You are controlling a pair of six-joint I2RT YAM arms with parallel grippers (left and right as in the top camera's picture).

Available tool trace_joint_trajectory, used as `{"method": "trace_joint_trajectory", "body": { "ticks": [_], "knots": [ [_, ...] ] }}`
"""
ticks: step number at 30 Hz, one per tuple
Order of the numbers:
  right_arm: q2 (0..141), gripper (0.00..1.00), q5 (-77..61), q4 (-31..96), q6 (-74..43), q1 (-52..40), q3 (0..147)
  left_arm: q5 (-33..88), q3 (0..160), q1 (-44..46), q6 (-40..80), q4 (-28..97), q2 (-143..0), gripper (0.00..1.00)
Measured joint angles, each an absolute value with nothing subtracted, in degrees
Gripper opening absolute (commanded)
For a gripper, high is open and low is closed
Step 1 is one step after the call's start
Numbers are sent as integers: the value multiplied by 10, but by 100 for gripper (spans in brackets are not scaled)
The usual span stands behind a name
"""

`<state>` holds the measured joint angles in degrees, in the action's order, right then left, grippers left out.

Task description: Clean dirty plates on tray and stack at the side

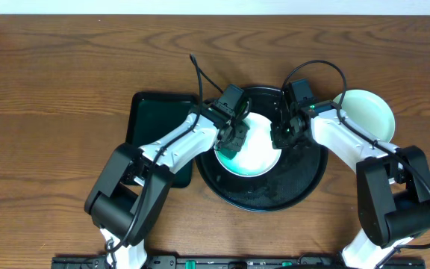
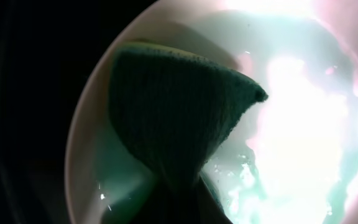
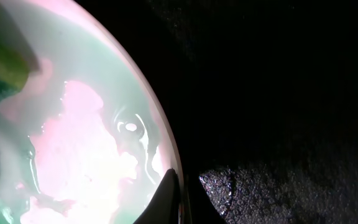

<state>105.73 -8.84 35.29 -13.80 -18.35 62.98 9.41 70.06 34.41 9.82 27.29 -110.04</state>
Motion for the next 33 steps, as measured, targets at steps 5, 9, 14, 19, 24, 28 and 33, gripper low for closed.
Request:
{"method": "trace_joint_trajectory", "body": {
  "ticks": [5,9,14,19,24,28,33],
  "knots": [
    [1057,1,-89,353,-138,-183,630,147,695,335,96,263,-1100,7],
    [1057,1,-86,353,-138,-183,630,179,691,333,114,253,-1100,7],
    [1057,1,-86,353,-138,-183,630,212,691,333,127,254,-1096,7],
    [1057,1,-85,353,-138,-183,630,237,691,340,135,248,-1065,7],
    [1057,1,-86,353,-138,-183,630,199,691,342,136,246,-1025,7],
    [1057,1,-86,353,-138,-183,630,138,691,342,136,247,-1026,7],
    [1057,1,-86,353,-138,-183,630,76,689,342,137,246,-1030,7]
  ]
}}
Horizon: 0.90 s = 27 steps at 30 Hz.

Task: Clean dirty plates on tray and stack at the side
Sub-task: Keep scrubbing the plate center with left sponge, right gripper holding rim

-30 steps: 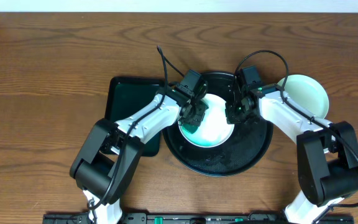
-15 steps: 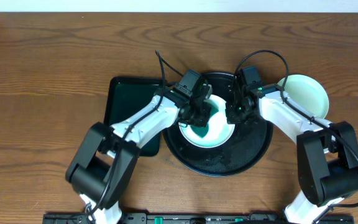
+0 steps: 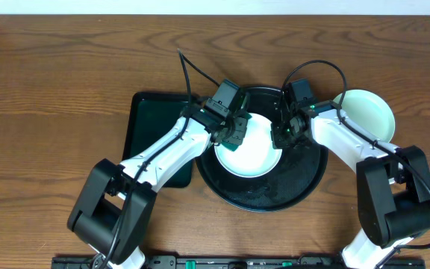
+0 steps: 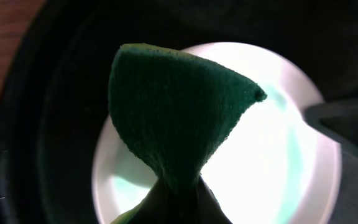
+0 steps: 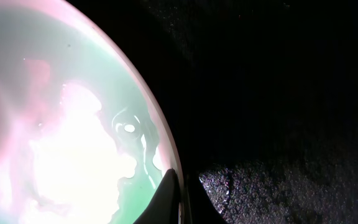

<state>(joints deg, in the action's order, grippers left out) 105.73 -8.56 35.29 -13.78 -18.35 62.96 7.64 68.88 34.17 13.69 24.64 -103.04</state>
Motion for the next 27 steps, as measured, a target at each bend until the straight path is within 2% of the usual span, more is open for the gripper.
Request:
{"method": "trace_joint_trajectory", "body": {
  "ticks": [16,27],
  "knots": [
    [1057,1,-85,353,-138,-184,629,60,685,342,111,218,-1091,8],
    [1057,1,-83,352,-138,-185,629,215,686,333,105,232,-1094,8]
  ]
}}
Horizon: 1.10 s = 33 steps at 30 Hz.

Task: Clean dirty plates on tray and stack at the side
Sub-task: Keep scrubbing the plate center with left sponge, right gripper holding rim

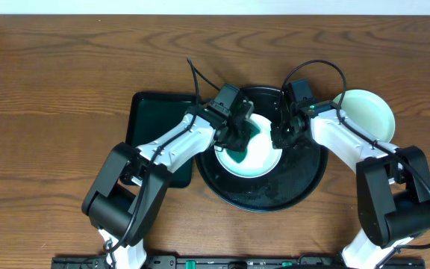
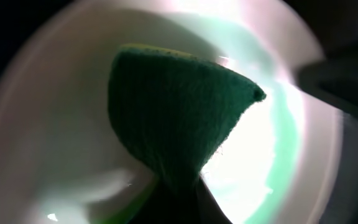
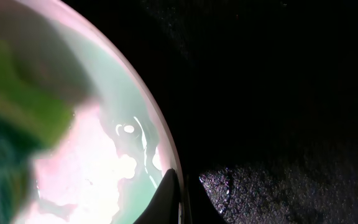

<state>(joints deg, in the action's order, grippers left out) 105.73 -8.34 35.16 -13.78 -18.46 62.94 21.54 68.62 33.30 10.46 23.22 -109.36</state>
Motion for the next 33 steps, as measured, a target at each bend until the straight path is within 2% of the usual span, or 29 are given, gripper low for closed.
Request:
{"method": "trace_joint_trajectory", "body": {
  "ticks": [6,16,24,33],
  "knots": [
    [1057,1,-83,352,-138,-185,629,254,686,338,94,230,-1076,8],
    [1057,1,-83,352,-138,-185,629,129,686,339,69,200,-1046,7],
    [1057,1,-83,352,-138,-185,629,104,686,338,38,162,-1076,8],
    [1057,1,-85,350,-138,-185,629,108,686,304,29,209,-1076,7]
  ]
}}
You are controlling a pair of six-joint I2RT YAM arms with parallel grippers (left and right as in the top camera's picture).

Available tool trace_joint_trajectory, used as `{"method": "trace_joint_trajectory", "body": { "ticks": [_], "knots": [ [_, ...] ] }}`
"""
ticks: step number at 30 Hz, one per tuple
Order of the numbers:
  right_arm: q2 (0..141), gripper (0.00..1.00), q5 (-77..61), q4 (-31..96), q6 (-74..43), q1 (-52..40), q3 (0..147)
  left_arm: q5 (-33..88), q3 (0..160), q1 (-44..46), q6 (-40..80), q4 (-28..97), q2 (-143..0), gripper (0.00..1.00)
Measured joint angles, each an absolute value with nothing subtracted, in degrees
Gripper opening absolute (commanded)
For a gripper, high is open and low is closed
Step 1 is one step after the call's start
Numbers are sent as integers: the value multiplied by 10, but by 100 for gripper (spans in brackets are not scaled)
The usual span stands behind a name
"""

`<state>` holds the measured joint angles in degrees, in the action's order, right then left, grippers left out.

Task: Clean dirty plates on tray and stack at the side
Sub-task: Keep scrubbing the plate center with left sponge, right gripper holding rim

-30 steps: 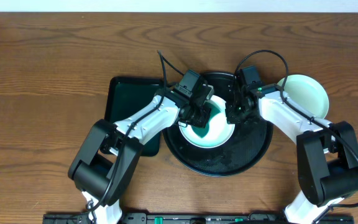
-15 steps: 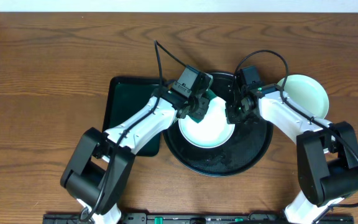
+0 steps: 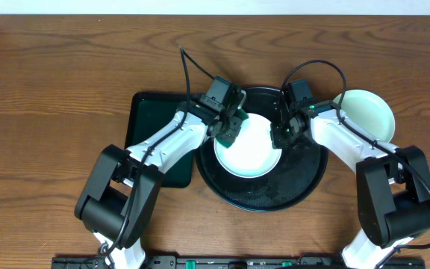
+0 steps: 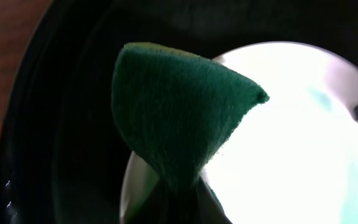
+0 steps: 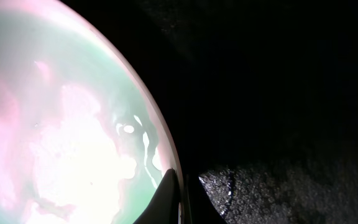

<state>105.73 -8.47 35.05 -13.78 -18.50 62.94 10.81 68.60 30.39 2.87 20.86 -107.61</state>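
A pale green plate [image 3: 248,147] lies in the round black tray [image 3: 304,183], its wet inside bright in the right wrist view [image 5: 73,124]. My right gripper [image 3: 281,136] is shut on the plate's right rim [image 5: 174,180]. My left gripper [image 3: 226,128] is shut on a folded dark green sponge [image 4: 179,112]. The sponge [image 3: 227,131] hangs over the plate's upper left edge, lifted off the plate [image 4: 278,137].
A second pale green plate [image 3: 368,112] lies on the table to the right of the tray. A dark green rectangular tray [image 3: 144,119] sits at the left, partly under my left arm. Wooden tabletop [image 3: 51,90] surrounds everything.
My left gripper with the sponge was down inside the plate and is now raised over its upper left edge. My right gripper still pinches the rim.
The sponge was pressed in the plate's left half. Then it was held above the plate. Then it was down in the plate again. Now it is lifted at the upper left edge. My right gripper has held the rim all along.
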Motion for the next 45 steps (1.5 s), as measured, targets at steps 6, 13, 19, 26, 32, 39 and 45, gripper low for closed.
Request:
{"method": "trace_joint_trajectory", "body": {
  "ticks": [6,13,19,26,32,39,45],
  "knots": [
    [1057,1,-94,349,-138,-191,629,118,687,301,27,257,-1076,7],
    [1057,1,-101,349,-134,-191,628,191,688,296,37,324,-1076,7],
    [1057,1,-101,349,-134,-191,628,251,688,296,73,335,-1076,7],
    [1057,1,-101,349,-134,-191,628,294,689,296,127,294,-1076,7],
    [1057,1,-101,349,-134,-191,628,220,693,296,157,281,-1074,8],
    [1057,1,-104,349,-134,-191,628,140,691,307,173,280,-1072,8],
    [1057,1,-104,349,-134,-191,628,109,669,336,206,266,-1069,7]
  ]
}}
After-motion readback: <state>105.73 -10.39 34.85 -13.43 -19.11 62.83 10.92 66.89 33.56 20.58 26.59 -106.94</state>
